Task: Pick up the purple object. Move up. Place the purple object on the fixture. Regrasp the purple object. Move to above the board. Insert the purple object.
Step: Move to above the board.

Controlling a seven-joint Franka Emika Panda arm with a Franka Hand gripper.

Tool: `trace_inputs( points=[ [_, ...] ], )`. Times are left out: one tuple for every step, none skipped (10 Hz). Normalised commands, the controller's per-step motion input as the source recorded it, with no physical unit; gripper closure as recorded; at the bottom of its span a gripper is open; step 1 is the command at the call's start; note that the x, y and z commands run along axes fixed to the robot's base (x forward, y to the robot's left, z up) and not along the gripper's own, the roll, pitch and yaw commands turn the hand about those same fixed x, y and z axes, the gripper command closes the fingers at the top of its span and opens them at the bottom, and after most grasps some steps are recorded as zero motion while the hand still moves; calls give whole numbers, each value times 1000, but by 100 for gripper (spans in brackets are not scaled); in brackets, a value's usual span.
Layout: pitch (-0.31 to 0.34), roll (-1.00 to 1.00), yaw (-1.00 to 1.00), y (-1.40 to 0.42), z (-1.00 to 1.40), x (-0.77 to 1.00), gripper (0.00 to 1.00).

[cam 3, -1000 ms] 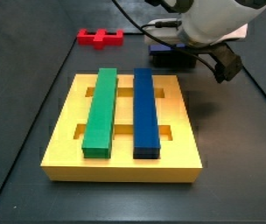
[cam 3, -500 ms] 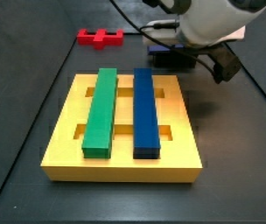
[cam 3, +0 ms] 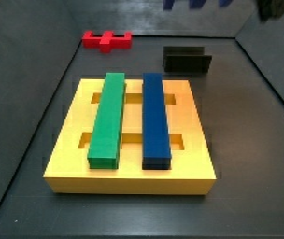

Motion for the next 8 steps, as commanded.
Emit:
trace_inputs(
  points=[
    [72, -11, -9, -23, 1400, -1, 100],
    [84, -11, -1, -14, 780, 11, 100],
    [93, 2, 14, -3, 379, 30, 100],
    [104, 24, 33, -16, 177, 43, 100],
    [104, -1000, -80, -1400, 275, -995, 100],
    [104, -1000, -77, -1400, 258, -1002, 100],
    [80, -1000, -65, -1400, 295, -1106, 100],
    [81, -1000, -59, -1400, 278, -1133, 100]
  ],
)
